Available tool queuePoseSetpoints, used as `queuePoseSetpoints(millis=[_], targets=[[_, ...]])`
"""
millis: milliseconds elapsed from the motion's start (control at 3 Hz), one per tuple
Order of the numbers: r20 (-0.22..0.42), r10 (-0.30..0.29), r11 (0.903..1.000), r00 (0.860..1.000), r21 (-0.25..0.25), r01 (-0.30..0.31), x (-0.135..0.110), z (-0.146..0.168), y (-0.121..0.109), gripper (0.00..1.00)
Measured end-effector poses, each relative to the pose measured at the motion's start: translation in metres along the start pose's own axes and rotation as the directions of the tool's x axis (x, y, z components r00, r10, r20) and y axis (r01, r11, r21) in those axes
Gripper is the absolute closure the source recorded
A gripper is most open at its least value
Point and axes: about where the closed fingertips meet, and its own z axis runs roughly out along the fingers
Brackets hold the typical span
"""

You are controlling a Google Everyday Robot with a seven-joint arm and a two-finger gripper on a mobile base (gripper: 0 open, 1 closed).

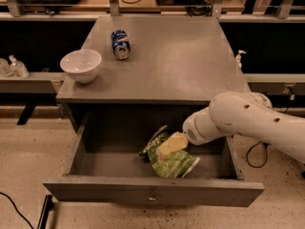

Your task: Pick green jalapeno chip bag from top drawer and place on counter

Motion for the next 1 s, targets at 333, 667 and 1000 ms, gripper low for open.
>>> queuePoseSetpoints(millis=[333, 667, 1000], targets=[[0.0, 0.011, 0.9984, 1.0, 0.055, -0.011, 0.001, -0.002, -0.017, 0.0], [0.018, 0.032, 0.9985, 0.999, 0.043, -0.032, 0.003, 0.014, -0.025, 0.0], [0.016, 0.031, 0.9995, 0.999, 0.001, -0.031, 0.003, 0.038, -0.02, 0.0]])
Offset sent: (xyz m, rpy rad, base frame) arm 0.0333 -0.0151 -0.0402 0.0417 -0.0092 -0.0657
